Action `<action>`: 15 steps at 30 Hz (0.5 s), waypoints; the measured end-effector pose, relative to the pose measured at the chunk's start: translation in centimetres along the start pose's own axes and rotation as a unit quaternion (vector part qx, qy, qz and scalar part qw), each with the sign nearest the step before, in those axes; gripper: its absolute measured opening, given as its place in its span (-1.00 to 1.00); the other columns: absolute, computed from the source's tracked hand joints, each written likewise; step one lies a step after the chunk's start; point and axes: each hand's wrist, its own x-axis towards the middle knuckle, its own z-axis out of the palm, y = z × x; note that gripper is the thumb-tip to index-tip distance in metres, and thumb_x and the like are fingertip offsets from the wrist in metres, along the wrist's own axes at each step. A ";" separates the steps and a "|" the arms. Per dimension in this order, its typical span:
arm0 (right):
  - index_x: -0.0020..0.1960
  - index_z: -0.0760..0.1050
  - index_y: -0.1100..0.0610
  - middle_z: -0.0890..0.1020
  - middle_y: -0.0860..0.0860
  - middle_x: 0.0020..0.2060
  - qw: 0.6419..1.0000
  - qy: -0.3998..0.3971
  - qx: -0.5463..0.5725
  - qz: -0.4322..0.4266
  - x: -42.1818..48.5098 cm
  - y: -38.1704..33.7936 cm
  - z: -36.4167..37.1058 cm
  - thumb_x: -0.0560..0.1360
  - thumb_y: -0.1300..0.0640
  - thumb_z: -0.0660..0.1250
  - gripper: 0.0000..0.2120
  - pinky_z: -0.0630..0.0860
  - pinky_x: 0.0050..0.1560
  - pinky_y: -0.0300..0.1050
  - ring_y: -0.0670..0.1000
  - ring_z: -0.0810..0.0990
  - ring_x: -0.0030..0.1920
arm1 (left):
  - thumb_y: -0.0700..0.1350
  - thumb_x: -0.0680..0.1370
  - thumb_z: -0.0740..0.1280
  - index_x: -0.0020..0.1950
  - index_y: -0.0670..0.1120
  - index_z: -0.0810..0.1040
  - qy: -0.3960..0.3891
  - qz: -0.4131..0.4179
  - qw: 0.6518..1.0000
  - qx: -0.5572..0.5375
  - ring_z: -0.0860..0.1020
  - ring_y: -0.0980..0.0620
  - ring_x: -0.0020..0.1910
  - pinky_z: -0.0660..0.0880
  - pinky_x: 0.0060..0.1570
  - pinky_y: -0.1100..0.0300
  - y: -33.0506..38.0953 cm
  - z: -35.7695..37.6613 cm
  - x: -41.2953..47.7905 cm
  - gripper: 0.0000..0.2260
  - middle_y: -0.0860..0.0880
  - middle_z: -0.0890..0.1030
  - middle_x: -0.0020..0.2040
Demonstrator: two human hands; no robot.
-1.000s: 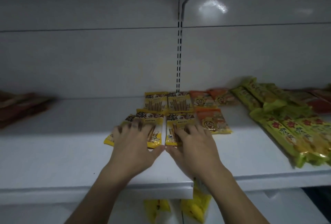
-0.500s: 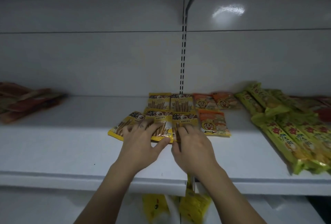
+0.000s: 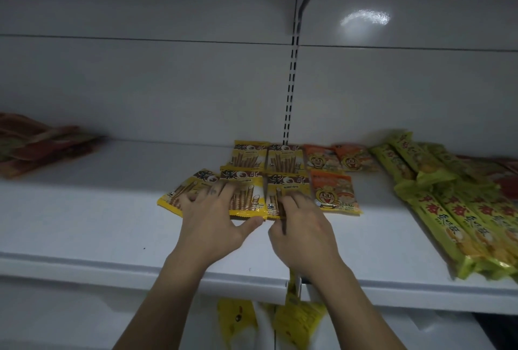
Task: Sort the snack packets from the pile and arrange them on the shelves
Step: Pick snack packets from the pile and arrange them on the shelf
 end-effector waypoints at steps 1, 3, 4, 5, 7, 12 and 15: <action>0.22 0.47 0.12 0.52 0.03 0.12 1.000 0.000 0.002 0.000 0.0 0.0 0.0 0.48 0.10 0.24 -0.68 0.43 0.13 -0.10 0.06 0.45 0.16 | 0.55 0.33 0.06 0.31 0.16 0.44 0.000 -0.001 1.000 0.005 0.47 0.00 0.25 0.23 0.19 -0.09 0.0 0.0 0.0 -0.29 0.12 0.48 0.32; 0.24 0.46 0.13 0.51 0.03 0.14 1.000 -0.001 0.005 -0.002 0.1 0.0 -0.1 0.48 0.10 0.24 -0.66 0.43 0.15 -0.09 0.06 0.45 0.17 | 0.56 0.33 0.05 0.29 0.17 0.49 0.001 0.005 1.000 0.007 0.46 -0.01 0.26 0.24 0.26 -0.15 0.0 0.0 0.0 -0.28 0.14 0.49 0.31; 0.25 0.46 0.13 0.51 0.03 0.16 1.000 -0.003 0.006 -0.001 0.1 0.1 0.0 0.48 0.09 0.24 -0.66 0.42 0.16 -0.09 0.06 0.44 0.18 | 0.56 0.33 0.04 0.29 0.18 0.50 -0.001 0.010 1.000 0.005 0.45 -0.01 0.29 0.24 0.29 -0.19 0.0 -0.1 0.0 -0.28 0.15 0.49 0.32; 0.25 0.45 0.12 0.50 0.03 0.17 1.000 -0.004 0.007 0.001 0.1 0.1 0.0 0.49 0.09 0.24 -0.65 0.42 0.17 -0.09 0.06 0.43 0.19 | 0.56 0.34 0.03 0.30 0.19 0.50 -0.006 0.013 1.000 0.003 0.43 -0.01 0.32 0.23 0.31 -0.22 0.0 -0.1 0.0 -0.28 0.17 0.48 0.33; 0.25 0.44 0.12 0.49 0.03 0.17 1.000 -0.006 0.008 0.004 0.1 0.2 0.0 0.50 0.09 0.24 -0.66 0.40 0.18 -0.08 0.06 0.43 0.19 | 0.57 0.35 -0.01 0.34 0.24 0.46 -0.023 0.014 1.000 0.005 0.38 -0.01 0.39 0.21 0.33 -0.24 0.0 -0.1 0.0 -0.28 0.21 0.45 0.38; 0.24 0.43 0.12 0.48 0.03 0.17 1.000 -0.015 0.019 0.003 0.2 0.3 0.0 0.49 0.10 0.23 -0.67 0.37 0.22 -0.08 0.06 0.40 0.21 | 0.56 0.35 -0.09 0.41 0.29 0.39 -0.057 0.009 0.998 0.005 0.26 -0.10 0.49 0.10 0.39 -0.32 -0.2 -0.3 0.0 -0.27 0.23 0.38 0.46; 0.23 0.44 0.12 0.49 0.02 0.16 1.000 -0.015 0.026 0.003 0.1 0.4 0.0 0.48 0.11 0.23 -0.67 0.37 0.22 -0.09 0.06 0.40 0.21 | 0.57 0.34 -0.10 0.41 0.31 0.37 -0.070 0.012 0.997 0.012 0.20 -0.12 0.52 0.01 0.42 -0.36 -0.6 -0.5 -0.1 -0.26 0.24 0.34 0.48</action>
